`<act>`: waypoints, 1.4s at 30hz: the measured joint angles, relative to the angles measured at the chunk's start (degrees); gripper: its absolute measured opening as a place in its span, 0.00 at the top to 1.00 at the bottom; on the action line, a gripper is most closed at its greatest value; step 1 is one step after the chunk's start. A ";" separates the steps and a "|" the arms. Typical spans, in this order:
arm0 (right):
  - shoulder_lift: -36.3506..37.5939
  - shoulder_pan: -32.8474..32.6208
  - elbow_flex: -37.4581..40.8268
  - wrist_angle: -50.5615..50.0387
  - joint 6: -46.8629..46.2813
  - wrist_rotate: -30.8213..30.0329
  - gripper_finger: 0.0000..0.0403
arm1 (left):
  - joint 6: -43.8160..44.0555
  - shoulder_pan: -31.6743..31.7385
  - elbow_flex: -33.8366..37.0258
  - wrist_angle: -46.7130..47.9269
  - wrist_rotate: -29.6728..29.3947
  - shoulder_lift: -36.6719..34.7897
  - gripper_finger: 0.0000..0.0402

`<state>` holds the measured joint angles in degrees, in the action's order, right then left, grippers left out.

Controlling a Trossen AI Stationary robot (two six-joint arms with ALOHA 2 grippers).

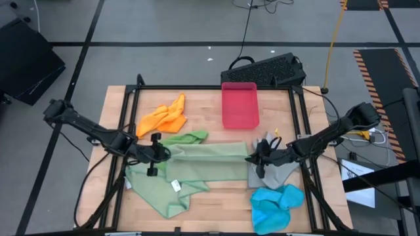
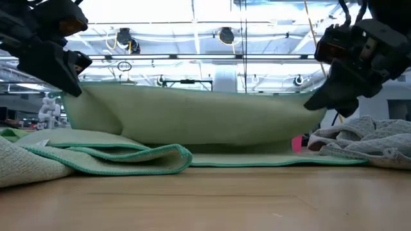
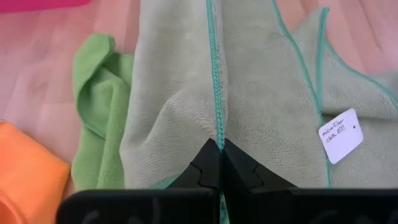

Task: Fold microfiber towels
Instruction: Fold the right light green microfiber cloth

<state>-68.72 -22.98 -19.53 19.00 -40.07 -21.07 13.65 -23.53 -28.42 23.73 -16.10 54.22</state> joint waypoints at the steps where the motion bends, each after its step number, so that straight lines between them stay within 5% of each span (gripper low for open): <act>1: -0.56 0.02 0.00 0.03 -0.36 0.79 1.00 | -0.18 -0.02 0.00 -0.20 0.00 0.64 0.99; 23: -9.93 -0.01 -0.02 6.54 -3.83 7.86 0.99 | -2.90 -0.23 0.00 -2.87 2.23 4.54 0.98; 34: -9.97 -0.01 -0.02 6.41 -4.35 11.82 0.75 | -3.94 -0.23 0.00 -2.89 2.23 4.54 0.97; 42: -7.48 -0.01 -0.02 5.54 -3.30 12.47 0.71 | -2.91 -0.30 0.00 -4.84 9.37 4.76 0.96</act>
<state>-76.20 -22.98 -19.55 24.54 -43.36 -8.61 10.74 -23.83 -28.42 18.89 -6.73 58.98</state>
